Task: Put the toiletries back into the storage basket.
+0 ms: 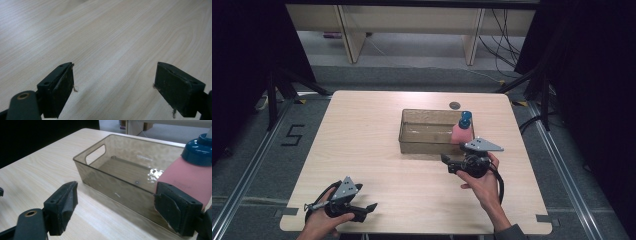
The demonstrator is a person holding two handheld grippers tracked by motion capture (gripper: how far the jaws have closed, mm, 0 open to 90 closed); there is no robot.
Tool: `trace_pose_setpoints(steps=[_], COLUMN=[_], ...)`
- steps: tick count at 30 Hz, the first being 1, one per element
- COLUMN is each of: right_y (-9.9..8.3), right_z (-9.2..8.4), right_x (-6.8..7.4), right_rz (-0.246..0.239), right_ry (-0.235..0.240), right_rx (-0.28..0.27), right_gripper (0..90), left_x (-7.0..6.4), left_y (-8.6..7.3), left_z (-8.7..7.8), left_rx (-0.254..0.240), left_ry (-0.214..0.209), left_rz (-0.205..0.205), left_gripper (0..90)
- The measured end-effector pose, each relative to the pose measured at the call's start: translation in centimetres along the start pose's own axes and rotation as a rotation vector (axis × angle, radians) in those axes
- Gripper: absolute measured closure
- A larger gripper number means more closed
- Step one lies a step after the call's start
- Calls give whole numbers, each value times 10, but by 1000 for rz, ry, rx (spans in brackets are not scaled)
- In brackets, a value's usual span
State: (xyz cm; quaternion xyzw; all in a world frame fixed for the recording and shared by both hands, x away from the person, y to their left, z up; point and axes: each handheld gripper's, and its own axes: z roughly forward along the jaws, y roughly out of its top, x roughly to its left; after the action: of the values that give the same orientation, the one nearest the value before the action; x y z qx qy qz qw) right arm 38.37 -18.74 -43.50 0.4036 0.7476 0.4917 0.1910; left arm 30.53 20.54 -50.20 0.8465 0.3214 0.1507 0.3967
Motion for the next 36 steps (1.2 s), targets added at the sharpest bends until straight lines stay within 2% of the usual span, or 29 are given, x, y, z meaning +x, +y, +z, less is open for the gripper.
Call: trace_pose_setpoints(steps=[3,4,5,6,9,10,11,12,13,14,15,16,17,18,21,22,24,25,26,27,28,29,30,31,32,33,34,35,36], right_y=[-2,-2,-4,-4,-5,-6,-6,-7,-9,-9,-10,-10,-11,-12,-15,-16,-17,-17,-18,-19,-20,-20,-20,-21,-21,-24,-24,-25,-25], right_z=[-1,-2,-2,-2,-2,-3,-4,-3,-4,-4,-3,-3,-3,-3,-4,-4,-5,-8,-7,-6,-7,-8,-7,-8,-10,-9,-10,-9,-9], right_x=[3,2,6,6,5,7,6,7,11,9,9,9,11,10,11,13,13,14,13,13,14,14,14,16,16,19,18,19,19], right_rz=[13,-7,30,30,5,23,-6,4,37,-1,-3,-3,19,-6,1,27,6,28,0,-4,13,3,-10,12,-7,24,-1,9,9], right_ry=[10,-7,16,16,18,18,8,24,31,21,34,34,38,39,47,54,38,52,41,58,60,51,62,64,48,77,63,74,74], right_rx=[8,3,9,9,7,6,8,7,19,11,12,12,19,19,21,28,18,43,27,16,25,28,13,19,29,31,38,28,28], right_gripper=[199,199,199,199,199,199,199,199,199,198,197,197,196,194,193,193,193,193,193,193,193,193,193,193,193,193,193,193,193], left_x=[0,0,0,0,0,0,0,0,0,0,0,0,0,0,0,0,0,0,-2,-2,0,1,0,-2,-2,-2,-2,0,0], left_y=[0,0,0,0,0,0,0,0,0,0,0,0,0,0,0,0,0,0,-1,-1,0,0,0,-1,-1,-1,-1,0,0], left_z=[0,0,0,0,0,0,0,0,0,0,0,0,0,0,0,0,0,0,1,1,1,0,0,1,1,1,1,0,0], left_rx=[0,0,0,0,0,0,0,0,0,0,0,0,0,0,0,-1,0,0,-12,-12,1,-1,1,-12,-11,-11,-11,3,3], left_ry=[0,0,0,0,0,1,1,1,1,1,1,1,1,1,0,1,2,0,-11,-11,2,5,3,-11,-12,-11,-11,-3,-3], left_rz=[-1,-1,-3,-3,0,0,1,0,-1,-1,1,1,0,0,0,-2,1,3,-25,-26,1,7,4,-25,-26,-25,-25,-1,-1], left_gripper=[154,154,154,154,153,154,154,153,154,154,154,153,153,153,154,154,154,154,154,154,154,154,154,154,154,154,154,154,154])
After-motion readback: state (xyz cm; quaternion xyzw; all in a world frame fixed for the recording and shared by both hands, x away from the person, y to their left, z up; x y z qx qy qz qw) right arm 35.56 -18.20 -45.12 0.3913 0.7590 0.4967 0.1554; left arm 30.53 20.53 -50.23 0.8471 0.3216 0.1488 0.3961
